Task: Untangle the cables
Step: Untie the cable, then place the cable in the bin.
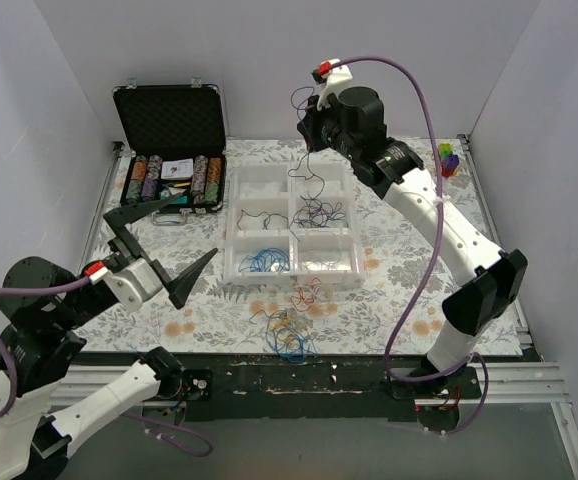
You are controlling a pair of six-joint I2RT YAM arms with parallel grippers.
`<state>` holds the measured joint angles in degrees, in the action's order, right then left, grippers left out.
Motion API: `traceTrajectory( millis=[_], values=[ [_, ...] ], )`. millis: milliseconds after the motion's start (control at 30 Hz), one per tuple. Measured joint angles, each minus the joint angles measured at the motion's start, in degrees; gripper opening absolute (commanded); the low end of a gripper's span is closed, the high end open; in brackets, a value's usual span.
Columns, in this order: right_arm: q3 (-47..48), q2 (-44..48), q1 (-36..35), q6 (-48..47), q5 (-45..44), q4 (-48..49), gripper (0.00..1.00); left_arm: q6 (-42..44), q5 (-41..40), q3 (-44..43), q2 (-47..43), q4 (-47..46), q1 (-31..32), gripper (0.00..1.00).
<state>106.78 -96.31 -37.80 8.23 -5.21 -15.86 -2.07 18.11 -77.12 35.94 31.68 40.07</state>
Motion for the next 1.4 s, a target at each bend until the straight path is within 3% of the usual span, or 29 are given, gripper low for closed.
traceTrajectory(
  millis=[300, 1067, 1400],
  values=[
    [1.99, -6.73, 3.65, -1.22, 1.66, -1.14, 0.01, 0.02, -2.23, 0.9, -3.08, 4.79, 0.0, 0.98],
    [8.48, -6.97, 8.09, -2.27, 3.93, -1.18, 0.01, 0.11, -2.64, 2.38, -3.85, 6.91, 0.0, 0.98],
    [-5.31, -6.71, 8.22, -1.77, 5.57, 1.42, 0.01, 0.22, -2.58, 2.4, -3.76, 6.91, 0.0, 0.98]
  ],
)
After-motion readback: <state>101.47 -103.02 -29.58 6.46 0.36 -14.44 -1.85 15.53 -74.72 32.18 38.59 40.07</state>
